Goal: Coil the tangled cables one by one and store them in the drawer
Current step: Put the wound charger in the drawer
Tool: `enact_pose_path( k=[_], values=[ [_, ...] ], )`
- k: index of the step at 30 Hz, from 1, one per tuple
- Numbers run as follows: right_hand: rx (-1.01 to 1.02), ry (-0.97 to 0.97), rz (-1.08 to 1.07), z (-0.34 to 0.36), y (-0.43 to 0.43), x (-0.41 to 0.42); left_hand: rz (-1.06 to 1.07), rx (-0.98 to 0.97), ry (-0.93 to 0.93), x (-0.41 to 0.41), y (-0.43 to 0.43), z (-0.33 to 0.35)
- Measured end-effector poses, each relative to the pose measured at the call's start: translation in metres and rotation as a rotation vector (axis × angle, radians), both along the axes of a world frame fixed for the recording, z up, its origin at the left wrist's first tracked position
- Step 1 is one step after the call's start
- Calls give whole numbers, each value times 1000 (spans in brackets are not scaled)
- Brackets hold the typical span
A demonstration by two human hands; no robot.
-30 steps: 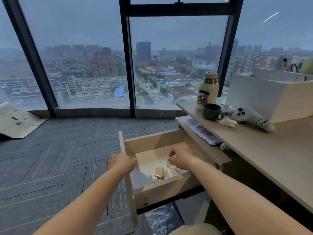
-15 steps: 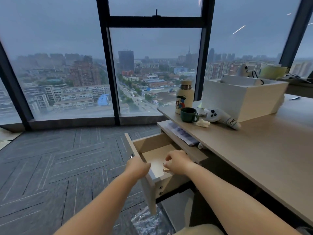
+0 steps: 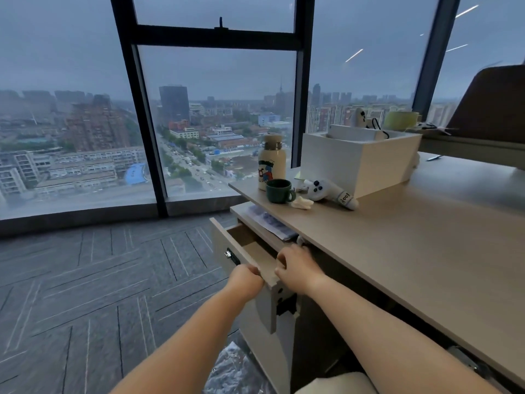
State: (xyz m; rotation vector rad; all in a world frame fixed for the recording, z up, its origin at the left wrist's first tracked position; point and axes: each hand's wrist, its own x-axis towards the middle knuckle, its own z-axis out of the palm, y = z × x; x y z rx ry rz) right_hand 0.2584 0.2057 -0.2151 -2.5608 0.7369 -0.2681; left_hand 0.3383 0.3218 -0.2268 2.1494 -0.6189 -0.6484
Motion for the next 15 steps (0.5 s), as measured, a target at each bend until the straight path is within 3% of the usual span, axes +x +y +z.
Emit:
enact_pose_path(
  k=[15],
  values=[
    [94,-38,-59,-8,-3,-30,-110,-57,175,-11,-44,-11]
  ],
)
